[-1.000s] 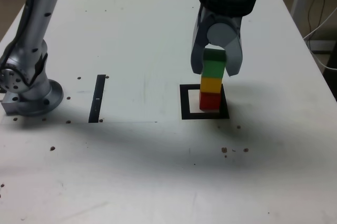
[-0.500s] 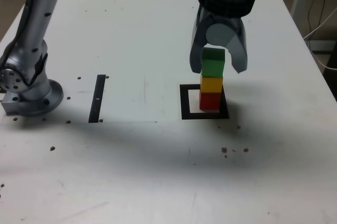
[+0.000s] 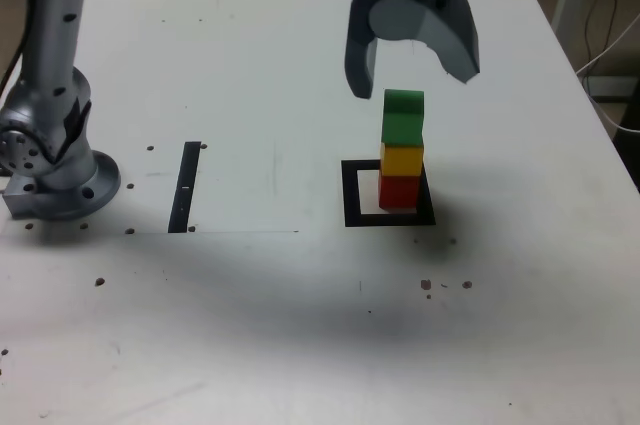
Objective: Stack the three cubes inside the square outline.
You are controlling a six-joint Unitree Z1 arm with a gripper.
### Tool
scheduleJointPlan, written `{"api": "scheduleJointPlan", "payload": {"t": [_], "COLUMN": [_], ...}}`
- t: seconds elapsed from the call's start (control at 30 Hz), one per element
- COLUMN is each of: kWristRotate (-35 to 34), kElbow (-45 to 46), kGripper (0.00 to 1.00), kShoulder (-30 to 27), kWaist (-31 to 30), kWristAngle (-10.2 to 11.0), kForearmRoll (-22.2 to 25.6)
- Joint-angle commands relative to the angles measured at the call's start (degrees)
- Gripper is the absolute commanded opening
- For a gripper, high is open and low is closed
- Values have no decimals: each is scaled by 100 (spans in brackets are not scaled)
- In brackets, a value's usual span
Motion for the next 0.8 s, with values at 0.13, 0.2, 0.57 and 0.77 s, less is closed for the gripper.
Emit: {"api": "scheduleJointPlan", "payload": {"t": [0.13, 0.2, 0.57, 0.77], "kWristRotate": [-129, -177, -272, -328], "kElbow": [415, 633, 2003, 3170], "kGripper": [100, 100, 100, 100], "kShoulder": [-415, -575, -1536, -2017], "kWaist": [-25, -26, -24, -23], "kWristAngle": [108, 146, 251, 208], "kForearmRoll": [106, 115, -68, -555]}}
